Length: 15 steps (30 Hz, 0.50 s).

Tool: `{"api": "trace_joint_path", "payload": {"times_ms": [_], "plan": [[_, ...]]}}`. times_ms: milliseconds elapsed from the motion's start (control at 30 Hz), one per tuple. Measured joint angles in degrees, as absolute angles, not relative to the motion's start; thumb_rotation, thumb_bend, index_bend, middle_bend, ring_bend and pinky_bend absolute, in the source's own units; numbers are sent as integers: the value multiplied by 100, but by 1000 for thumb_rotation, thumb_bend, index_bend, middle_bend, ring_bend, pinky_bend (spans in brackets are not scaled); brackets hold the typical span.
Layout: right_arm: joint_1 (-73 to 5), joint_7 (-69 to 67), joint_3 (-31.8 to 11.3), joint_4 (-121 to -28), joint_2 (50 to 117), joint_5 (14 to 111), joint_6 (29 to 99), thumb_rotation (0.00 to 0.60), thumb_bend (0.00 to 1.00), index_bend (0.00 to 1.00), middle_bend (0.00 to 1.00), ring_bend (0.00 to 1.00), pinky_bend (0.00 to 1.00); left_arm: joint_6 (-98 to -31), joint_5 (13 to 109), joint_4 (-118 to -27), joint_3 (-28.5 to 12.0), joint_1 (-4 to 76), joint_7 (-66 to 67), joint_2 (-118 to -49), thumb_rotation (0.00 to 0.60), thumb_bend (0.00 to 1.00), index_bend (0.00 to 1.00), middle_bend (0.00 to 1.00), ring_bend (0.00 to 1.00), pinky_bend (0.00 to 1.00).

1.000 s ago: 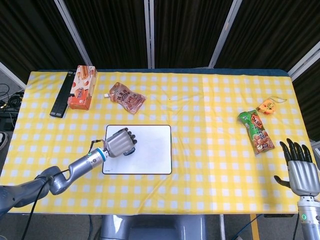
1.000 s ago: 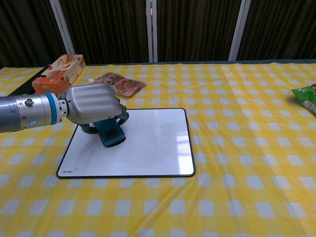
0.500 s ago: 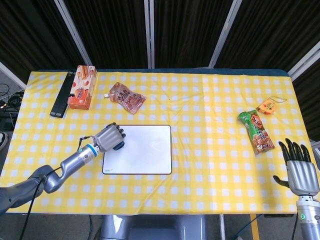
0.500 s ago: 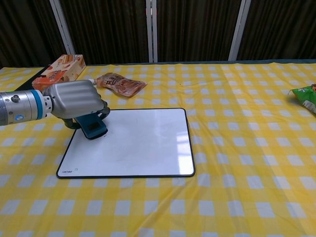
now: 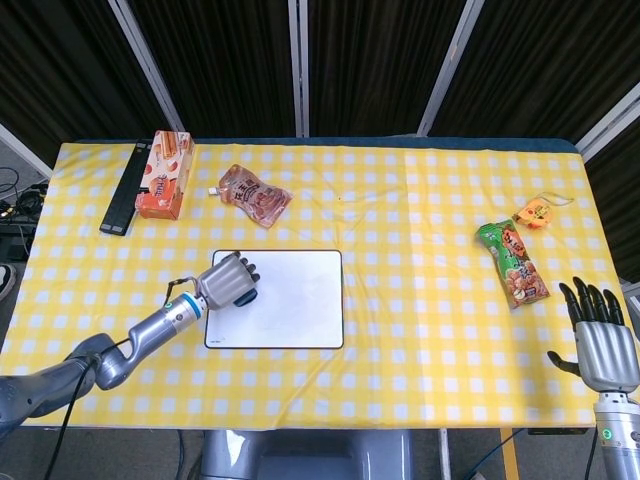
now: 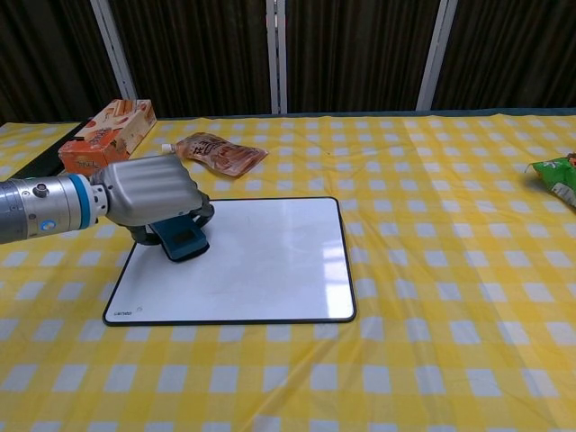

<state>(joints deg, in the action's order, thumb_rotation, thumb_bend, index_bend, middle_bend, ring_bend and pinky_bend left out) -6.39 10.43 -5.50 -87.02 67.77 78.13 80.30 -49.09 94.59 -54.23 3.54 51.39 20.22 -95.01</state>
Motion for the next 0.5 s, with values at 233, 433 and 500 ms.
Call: {"api": "trace_joint_path", "payload": {"times_ms": [233, 433, 500], "plan": [[-640, 1048, -542, -8690, 6779, 7818, 8022, 600, 0, 0, 0, 0, 0, -4930, 9551, -5765, 358, 5225, 2032, -9623, 600, 454, 580, 397, 453, 494], [-633, 1023, -547, -8688, 6771, 7818, 8034, 600, 0, 0, 0, 0, 0, -4864, 9463, -5799, 335, 5217, 2107, -9655, 600, 454, 580, 397, 453, 494], [-631, 1018, -547, -8687, 6769, 7819, 8035, 600, 0, 0, 0, 0, 0, -4841, 9400, -5747, 327, 5187, 2098, -9640, 600, 453, 580, 397, 453, 494]]}}
